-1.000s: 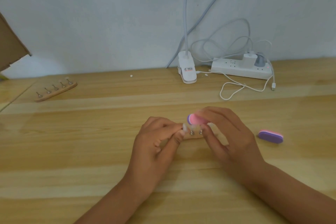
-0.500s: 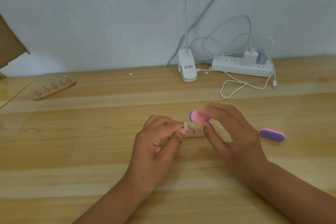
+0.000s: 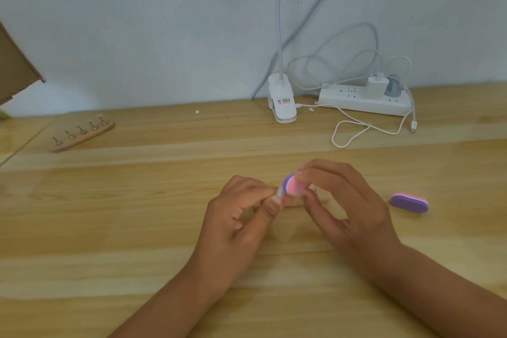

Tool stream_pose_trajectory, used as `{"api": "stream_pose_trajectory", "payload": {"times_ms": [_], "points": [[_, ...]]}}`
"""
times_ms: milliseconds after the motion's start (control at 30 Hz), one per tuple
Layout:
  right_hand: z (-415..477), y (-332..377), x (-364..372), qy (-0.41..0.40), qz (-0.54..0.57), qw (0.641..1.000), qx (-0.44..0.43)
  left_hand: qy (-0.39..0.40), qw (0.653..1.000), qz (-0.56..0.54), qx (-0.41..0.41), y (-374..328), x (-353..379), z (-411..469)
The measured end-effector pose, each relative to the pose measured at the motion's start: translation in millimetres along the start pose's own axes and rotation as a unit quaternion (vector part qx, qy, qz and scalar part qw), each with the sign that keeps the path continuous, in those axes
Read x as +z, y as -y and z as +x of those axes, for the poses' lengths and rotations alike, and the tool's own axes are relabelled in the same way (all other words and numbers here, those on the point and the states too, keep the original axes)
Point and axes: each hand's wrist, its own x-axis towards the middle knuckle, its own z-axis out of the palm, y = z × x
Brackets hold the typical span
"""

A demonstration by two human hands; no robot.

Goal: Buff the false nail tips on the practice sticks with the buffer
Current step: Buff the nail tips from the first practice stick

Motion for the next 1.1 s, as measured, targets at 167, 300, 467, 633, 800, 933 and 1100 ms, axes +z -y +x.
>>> {"api": "stream_pose_trajectory", "payload": {"times_ms": [167, 300, 467, 633, 800, 933, 1100], "points": [[-2, 4, 0, 0.009, 0.021, 0.999, -0.041, 0.015, 1.000, -0.003, 0.006, -2, 0, 1], [0, 1, 0, -0.011, 0.006, 1.000, -0.014, 0.025, 0.999, 0.017, 0.019, -3, 0, 1], [-1, 3, 0, 0.007, 0.010, 0.999, -0.036, 0.029, 0.998, 0.040, 0.029, 0, 1, 1], [-2, 7, 1, 0.033, 0.001, 0.998, -0.059, 0.021, 0.998, 0.046, 0.043, -3, 2, 2], [0, 8, -1, 0.021, 0.008, 1.000, -0.014, 0.009, 0.998, 0.056, 0.036, -3, 1, 2], [-1, 11, 0, 0.038, 0.010, 0.999, -0.031, 0.011, 0.998, 0.053, 0.030, -3, 0, 1], [3, 5, -4, -0.012, -0.003, 0.999, 0.048, -0.006, 0.998, 0.064, -0.007, -1, -1, 1]]}}
